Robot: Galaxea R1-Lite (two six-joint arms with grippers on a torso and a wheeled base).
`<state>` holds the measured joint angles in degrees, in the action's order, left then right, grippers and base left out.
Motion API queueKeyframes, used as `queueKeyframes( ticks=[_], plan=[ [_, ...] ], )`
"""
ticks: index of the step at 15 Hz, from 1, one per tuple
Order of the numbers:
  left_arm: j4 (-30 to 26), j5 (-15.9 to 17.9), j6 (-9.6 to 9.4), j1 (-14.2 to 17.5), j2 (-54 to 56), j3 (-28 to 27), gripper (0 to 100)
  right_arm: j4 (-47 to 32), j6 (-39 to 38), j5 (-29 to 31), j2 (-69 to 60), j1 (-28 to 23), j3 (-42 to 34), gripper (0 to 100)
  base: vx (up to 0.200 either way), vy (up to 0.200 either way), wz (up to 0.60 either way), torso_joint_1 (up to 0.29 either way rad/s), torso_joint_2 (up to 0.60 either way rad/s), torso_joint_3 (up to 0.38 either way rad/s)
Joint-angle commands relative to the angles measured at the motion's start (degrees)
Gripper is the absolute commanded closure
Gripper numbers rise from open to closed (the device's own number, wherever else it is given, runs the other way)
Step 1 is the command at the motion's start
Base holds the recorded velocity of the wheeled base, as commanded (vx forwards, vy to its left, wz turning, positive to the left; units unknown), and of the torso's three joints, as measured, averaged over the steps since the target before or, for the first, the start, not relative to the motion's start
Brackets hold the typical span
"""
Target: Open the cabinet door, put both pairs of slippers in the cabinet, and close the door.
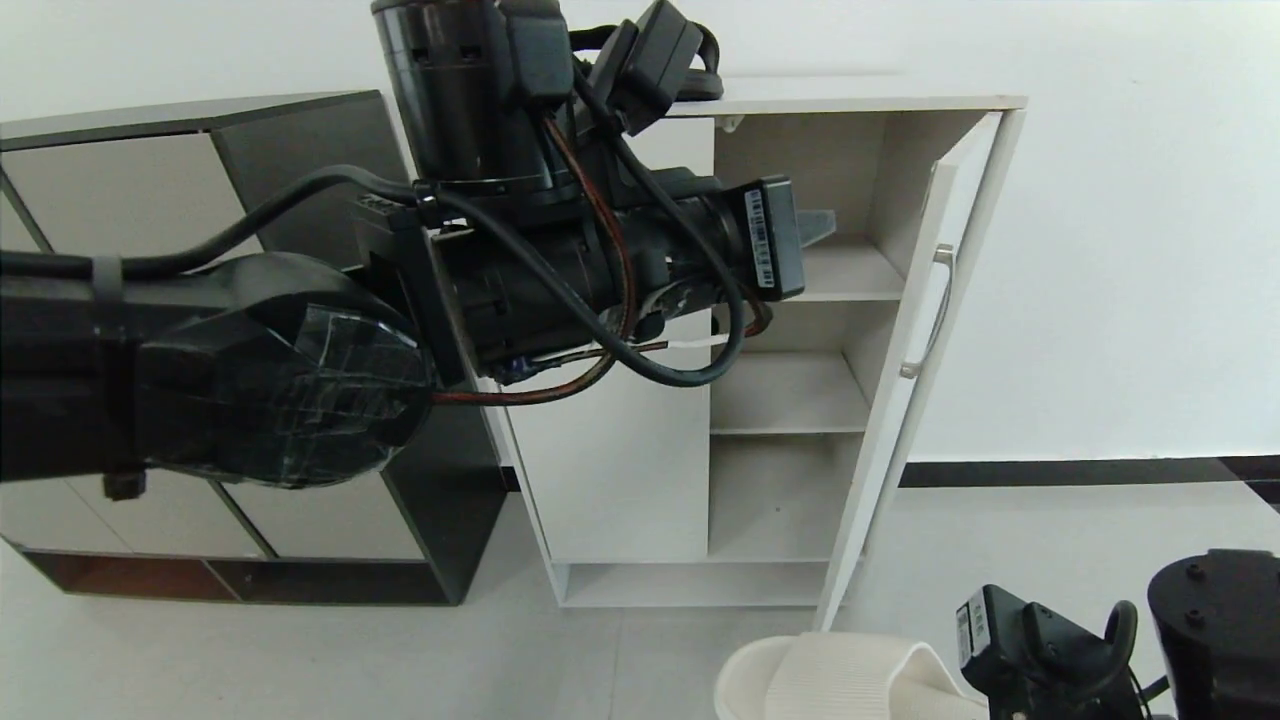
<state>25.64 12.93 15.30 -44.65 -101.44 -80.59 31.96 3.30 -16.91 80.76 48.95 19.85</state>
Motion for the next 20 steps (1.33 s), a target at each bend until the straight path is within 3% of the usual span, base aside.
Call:
queueKeyframes(
  ticks=[1, 3, 6, 8, 11, 12, 13, 14, 15, 16, 18, 20],
  plan=[
    [0.4, 0.0, -1.24, 3.2, 1.7, 2.9, 100, 0.0, -2.5, 4.6, 2.4, 0.0, 3.6, 100, 0.0, 0.0, 0.0, 0.0, 0.0, 0.0],
    [0.4, 0.0, -2.12, 6.2, 6.1, 8.1, 100, 0.2, -8.6, 13.5, 5.7, 2.4, 6.7, 100, 0.0, 0.0, 0.0, 0.0, 0.0, 0.0],
    [0.4, -1.2, -2.91, 10.5, 12.5, 16.5, 100, 2.3, -13.1, 21.9, 11.6, 3.0, 12.1, 100, 0.0, 0.0, 0.0, 0.0, 0.0, 0.0],
    [0.3, -8.9, -4.4, 12.0, 18.9, 22.8, 100, 3.5, -16.7, 31.3, 16.8, 3.9, 17.7, 100, 0.0, 0.0, 0.0, 0.0, 0.0, 0.0],
    [-0.2, -20.9, -4.49, 13.2, 31.3, 34.4, 100, 3.5, -18.5, 43.5, 23.9, 4.2, 25.5, 100, 0.0, 0.0, 0.0, 0.0, 0.0, 0.0],
    [-0.2, -20.9, -4.49, 13.2, 31.3, 34.4, 100, 3.5, -18.5, 43.5, 23.9, 4.2, 25.5, 100, 0.0, 0.0, 0.0, 0.0, 0.0, 0.0],
    [-1.7, -28.6, -4.75, 16.4, 42.8, 44.5, 100, 3.5, -18.5, 49.0, 26.6, 3.9, 29.6, 100, 0.0, 0.0, 0.0, 0.0, 0.0, 0.0],
    [-2.9, -30.4, -4.75, 17.5, 45.5, 46.1, 100, 3.5, -18.5, 49.2, 26.9, 3.9, 30.2, 100, 0.0, 0.0, 0.0, 0.0, 0.0, 0.0],
    [-8.1, -35.9, -6.33, 20.7, 56.5, 51.6, 100, 3.5, -18.4, 49.4, 28.0, 3.3, 31.1, 100, 0.0, 0.0, 0.0, 0.0, 0.0, 0.0],
    [-13.1, -38.8, -8.09, 23.6, 64.0, 54.2, 100, 3.5, -18.4, 50.2, 28.9, 2.4, 31.7, 100, 0.0, 0.0, 0.0, 0.0, 0.0, 0.0],
    [-23.0, -39.6, -10.03, 32.2, 77.9, 59.2, 100, 3.6, -18.5, 51.6, 31.0, 0.4, 33.0, 100, 0.0, 0.0, 0.0, 0.0, 0.0, 0.0],
    [-30.5, -39.7, -10.2, 38.3, 88.8, 64.1, 100, 3.6, -18.9, 51.7, 31.4, 0.0, 32.6, 100, 0.0, 0.0, 0.0, 0.0, 0.0, 0.0]
  ],
)
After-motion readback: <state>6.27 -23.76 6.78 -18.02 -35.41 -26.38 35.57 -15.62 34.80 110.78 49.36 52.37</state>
